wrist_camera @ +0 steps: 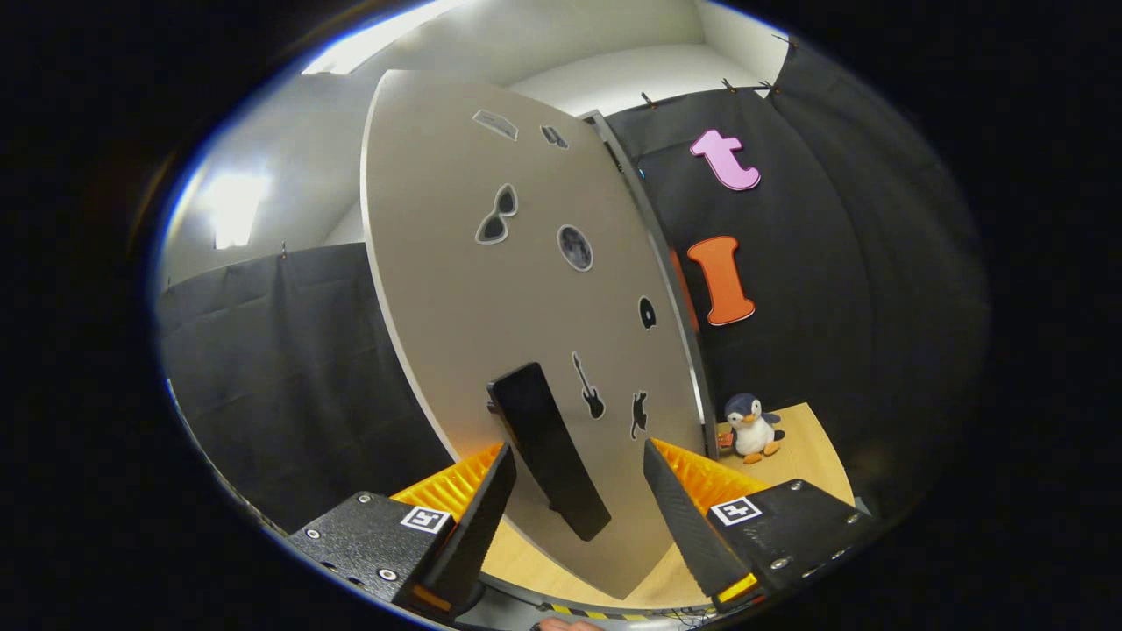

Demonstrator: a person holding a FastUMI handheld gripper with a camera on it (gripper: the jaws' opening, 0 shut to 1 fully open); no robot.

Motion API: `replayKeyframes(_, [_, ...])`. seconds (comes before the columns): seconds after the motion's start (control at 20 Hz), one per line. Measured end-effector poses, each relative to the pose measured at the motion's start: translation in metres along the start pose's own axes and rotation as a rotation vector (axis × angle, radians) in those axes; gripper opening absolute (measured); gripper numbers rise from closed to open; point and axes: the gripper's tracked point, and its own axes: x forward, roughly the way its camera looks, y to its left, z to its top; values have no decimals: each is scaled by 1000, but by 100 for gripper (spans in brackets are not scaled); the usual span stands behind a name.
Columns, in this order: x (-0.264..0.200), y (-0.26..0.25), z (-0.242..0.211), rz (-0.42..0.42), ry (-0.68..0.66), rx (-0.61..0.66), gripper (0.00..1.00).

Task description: Open the shoe cabinet door, grab the shoes and put them into the shoe cabinet, then close the shoe cabinet door.

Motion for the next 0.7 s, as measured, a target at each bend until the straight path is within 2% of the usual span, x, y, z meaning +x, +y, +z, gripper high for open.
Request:
replayKeyframes(0.35, [51, 56, -12, -44, 48, -38, 92])
replayKeyframes(0.7, [135, 105, -17, -107, 36, -18, 93])
